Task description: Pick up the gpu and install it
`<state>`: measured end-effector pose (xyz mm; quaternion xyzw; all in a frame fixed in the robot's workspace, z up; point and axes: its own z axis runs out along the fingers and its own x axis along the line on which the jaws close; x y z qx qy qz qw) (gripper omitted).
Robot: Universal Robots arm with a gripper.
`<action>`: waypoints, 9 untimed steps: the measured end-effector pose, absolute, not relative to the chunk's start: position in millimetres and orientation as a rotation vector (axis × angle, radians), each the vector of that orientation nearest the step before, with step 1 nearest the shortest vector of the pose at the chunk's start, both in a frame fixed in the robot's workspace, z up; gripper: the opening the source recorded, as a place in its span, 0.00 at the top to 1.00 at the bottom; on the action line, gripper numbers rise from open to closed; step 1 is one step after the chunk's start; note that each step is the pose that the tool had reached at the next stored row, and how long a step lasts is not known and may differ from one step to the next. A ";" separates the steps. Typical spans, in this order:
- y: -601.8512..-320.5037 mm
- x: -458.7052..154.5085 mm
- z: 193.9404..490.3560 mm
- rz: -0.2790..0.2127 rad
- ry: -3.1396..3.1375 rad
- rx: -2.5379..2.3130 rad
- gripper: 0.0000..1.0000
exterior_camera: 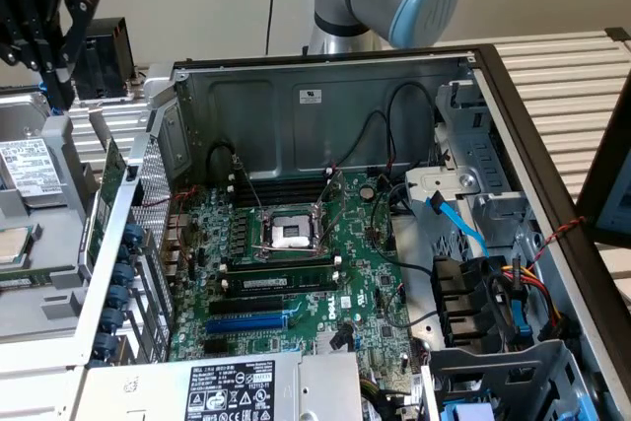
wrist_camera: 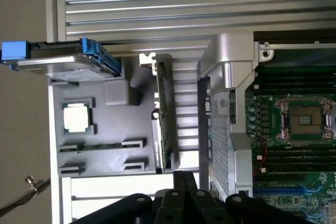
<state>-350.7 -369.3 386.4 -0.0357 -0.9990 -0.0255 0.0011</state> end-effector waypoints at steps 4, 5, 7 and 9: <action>-359.3 -363.2 385.2 -0.080 -3.134 -0.112 0.89; -356.9 -366.2 384.8 -0.080 -3.134 -0.112 0.89; -354.8 -369.0 384.2 -0.080 -3.132 -0.112 0.89; -354.9 -369.0 384.2 -0.080 -3.132 -0.112 0.89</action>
